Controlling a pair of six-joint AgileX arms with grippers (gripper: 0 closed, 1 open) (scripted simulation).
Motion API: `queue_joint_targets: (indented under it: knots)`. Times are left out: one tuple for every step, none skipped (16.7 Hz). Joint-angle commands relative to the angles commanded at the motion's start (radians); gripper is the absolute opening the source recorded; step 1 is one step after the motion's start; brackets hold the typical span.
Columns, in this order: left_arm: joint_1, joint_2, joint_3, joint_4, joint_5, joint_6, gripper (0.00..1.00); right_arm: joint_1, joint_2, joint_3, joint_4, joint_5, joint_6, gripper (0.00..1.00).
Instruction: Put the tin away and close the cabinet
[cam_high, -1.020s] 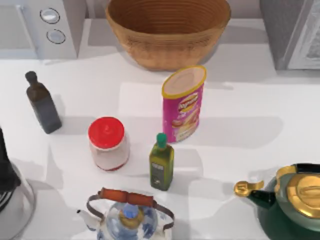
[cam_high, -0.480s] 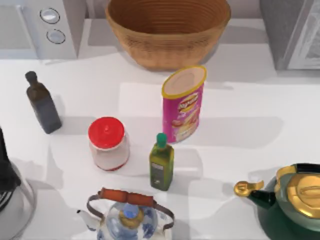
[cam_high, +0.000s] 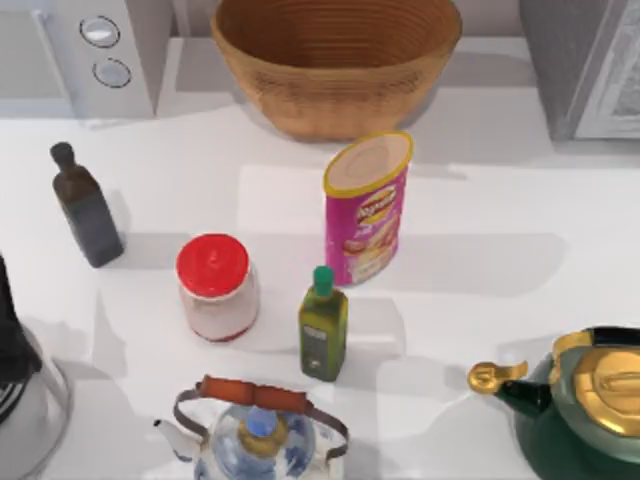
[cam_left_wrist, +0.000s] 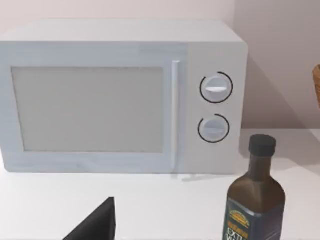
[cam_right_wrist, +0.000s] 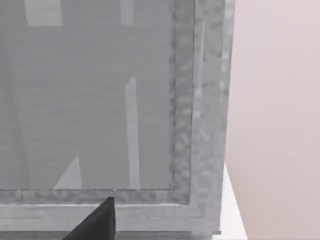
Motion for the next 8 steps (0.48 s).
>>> queue_joint_targets:
  knots:
    - [0.000,0.000,0.000,0.000,0.000,0.000,1.00,-0.003,-0.007,0.063,-0.066,-0.005,-0.003,1.00]
    - [0.000,0.000,0.000,0.000,0.000,0.000,1.00,-0.007,-0.016,0.134,-0.140,-0.010,-0.007,1.00]
    - [0.000,0.000,0.000,0.000,0.000,0.000,1.00,-0.010,-0.026,0.211,-0.221,-0.014,-0.010,1.00]
    - [0.000,0.000,0.000,0.000,0.000,0.000,1.00,-0.013,-0.039,0.292,-0.311,-0.018,-0.013,1.00]
    - [0.000,0.000,0.000,0.000,0.000,0.000,1.00,-0.016,-0.053,0.377,-0.407,-0.020,-0.015,1.00]
    - [0.000,0.000,0.000,0.000,0.000,0.000,1.00,-0.018,-0.068,0.464,-0.506,-0.021,-0.016,1.00]
    - [0.000,0.000,0.000,0.000,0.000,0.000,1.00,-0.019,-0.083,0.549,-0.608,-0.022,-0.017,1.00]
    - [0.000,0.000,0.000,0.000,0.000,0.000,1.00,-0.021,-0.097,0.632,-0.712,-0.022,-0.017,1.00]
